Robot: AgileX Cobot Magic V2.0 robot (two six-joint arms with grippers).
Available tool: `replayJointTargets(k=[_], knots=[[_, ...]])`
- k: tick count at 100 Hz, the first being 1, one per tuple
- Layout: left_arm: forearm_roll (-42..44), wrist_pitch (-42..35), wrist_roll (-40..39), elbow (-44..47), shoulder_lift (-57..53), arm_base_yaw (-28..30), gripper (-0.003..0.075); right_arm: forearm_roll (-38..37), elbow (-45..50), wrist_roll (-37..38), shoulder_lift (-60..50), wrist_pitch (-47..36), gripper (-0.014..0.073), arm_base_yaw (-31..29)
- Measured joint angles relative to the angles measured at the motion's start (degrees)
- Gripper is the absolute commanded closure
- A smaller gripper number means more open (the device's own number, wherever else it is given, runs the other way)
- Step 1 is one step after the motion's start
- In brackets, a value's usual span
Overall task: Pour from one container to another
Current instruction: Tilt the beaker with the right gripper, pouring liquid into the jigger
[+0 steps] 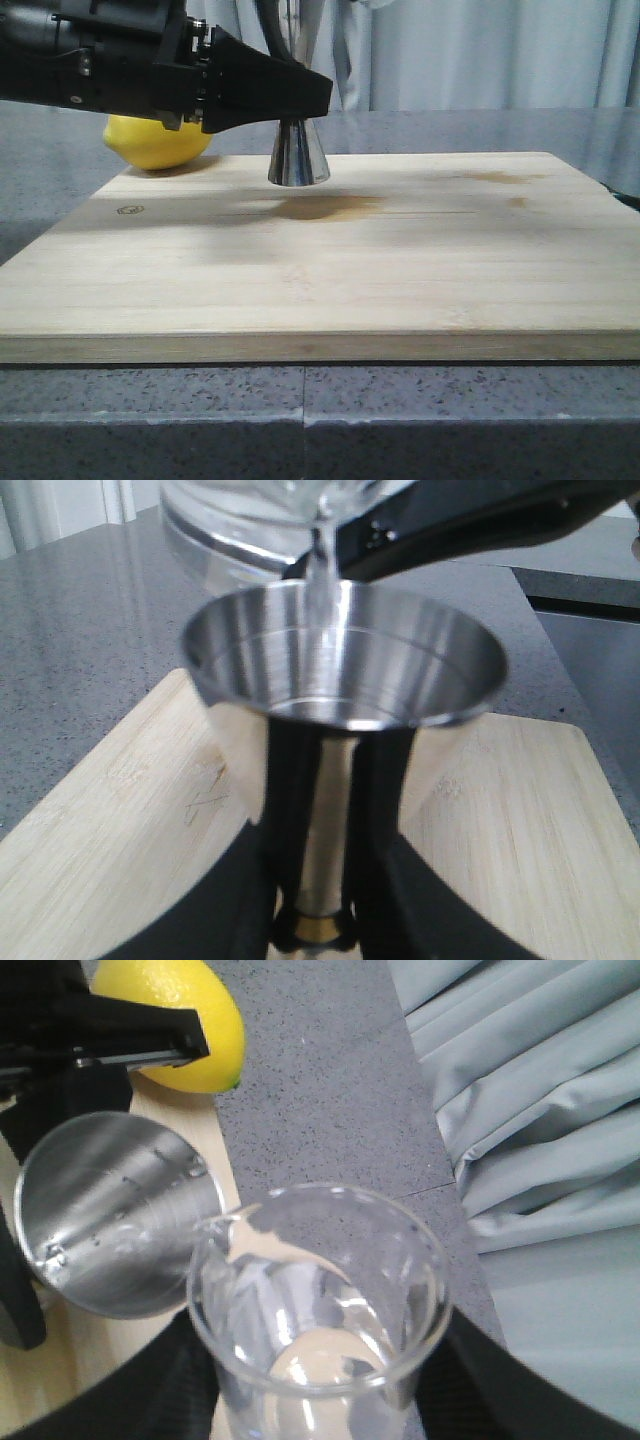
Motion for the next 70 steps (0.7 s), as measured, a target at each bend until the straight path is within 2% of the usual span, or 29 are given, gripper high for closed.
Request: replayJointTargets(k=[70], knots=[[0.0,-0.4,0.0,0.0,0.0,0.0,0.0606,-9.2,0.0,-0.1,0.0,-1.3,0.0314,2.3]])
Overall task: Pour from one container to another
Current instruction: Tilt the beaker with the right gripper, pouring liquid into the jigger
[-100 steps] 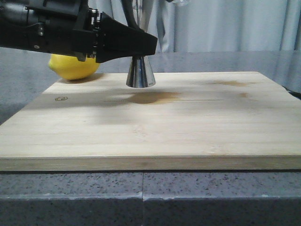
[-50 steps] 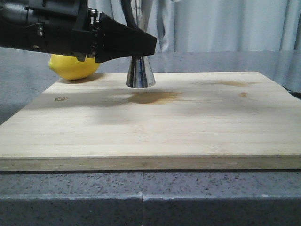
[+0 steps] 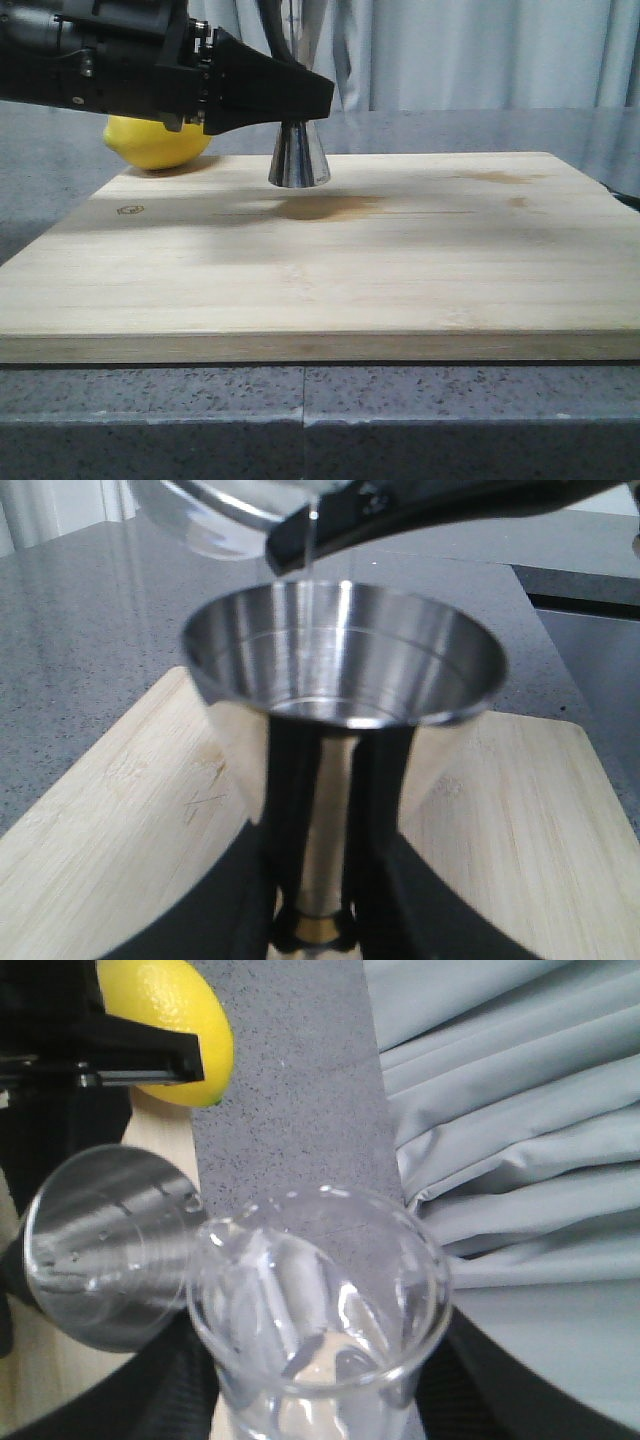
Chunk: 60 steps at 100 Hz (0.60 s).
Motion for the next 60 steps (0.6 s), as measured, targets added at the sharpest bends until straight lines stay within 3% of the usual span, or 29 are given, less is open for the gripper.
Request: replayJointTargets(k=[60], knots=[[0.0,-0.1,0.0,0.0,0.0,0.0,0.0606,-4.8,0.0,0.0,0.0,-0.1,0.0314,0.2]])
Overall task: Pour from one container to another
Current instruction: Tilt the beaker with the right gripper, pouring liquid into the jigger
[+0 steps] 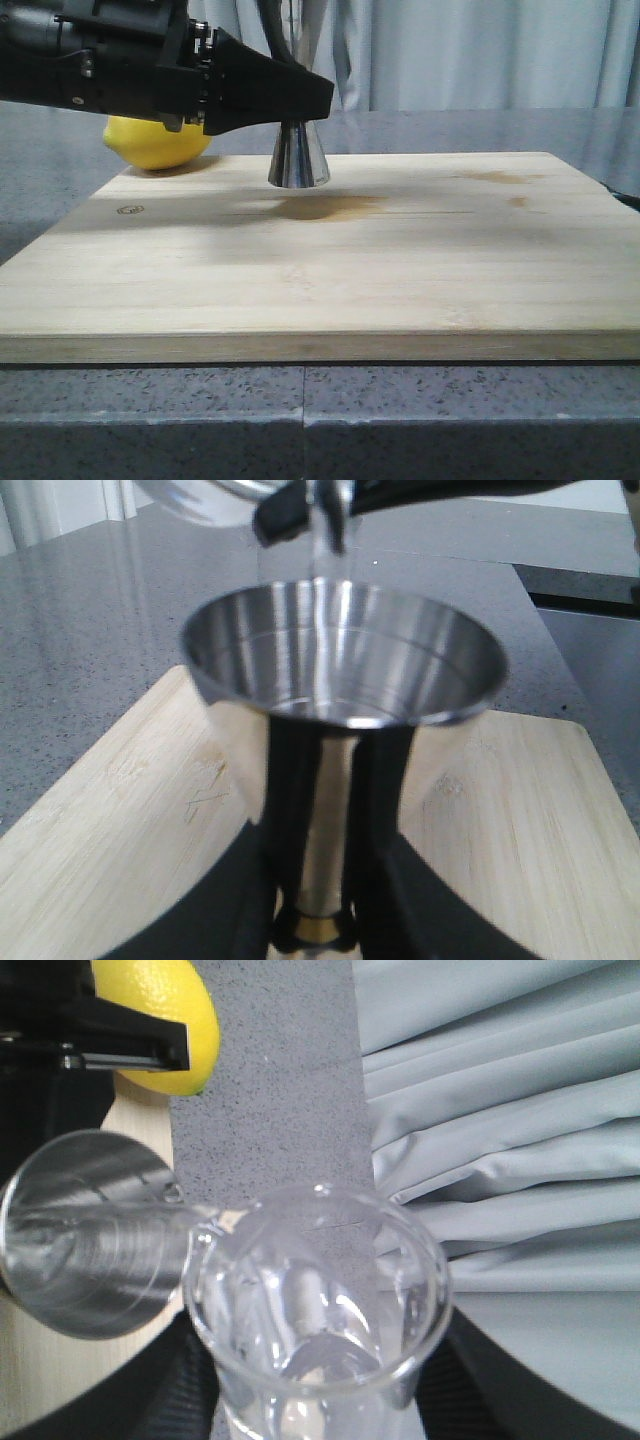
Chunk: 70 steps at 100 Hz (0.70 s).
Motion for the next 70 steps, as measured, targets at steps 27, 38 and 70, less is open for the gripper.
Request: replayJointTargets(k=[27,38,70], knots=[[0.0,0.0,0.0,0.0,0.0,-0.1,0.0606,-2.4,0.0,0.0,0.0,0.0,0.0314,0.0],[0.0,0.0,0.0,0.0,0.0,-0.1,0.0606,-3.4,0.0,0.0,0.0,0.0,0.0314,0.0],[0.0,0.0,0.0,0.0,0.0,-0.1,0.0606,-5.5,0.0,0.0,0.0,-0.3,0.0314,0.0]])
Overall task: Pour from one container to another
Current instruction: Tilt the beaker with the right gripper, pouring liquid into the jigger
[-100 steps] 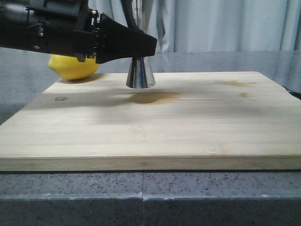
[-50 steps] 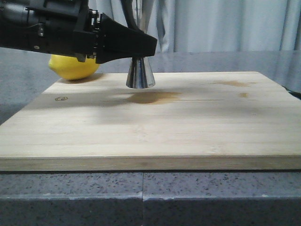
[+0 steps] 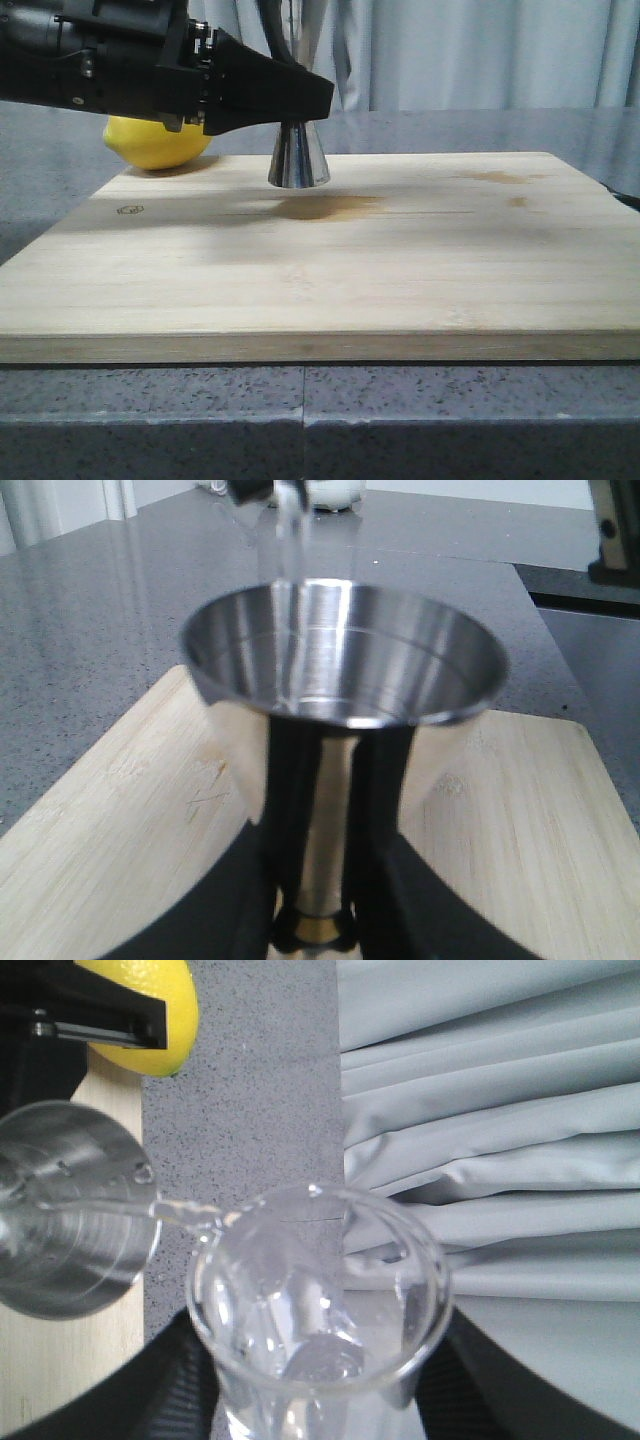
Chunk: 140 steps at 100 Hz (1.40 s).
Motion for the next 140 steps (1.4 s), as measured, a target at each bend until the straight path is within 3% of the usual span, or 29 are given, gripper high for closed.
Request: replayJointTargets(k=[140], knots=[[0.0,-1.8,0.0,0.0,0.1,0.0,0.0606,-8.7,0.0,0.0,0.0,-2.5,0.0315,0.0]])
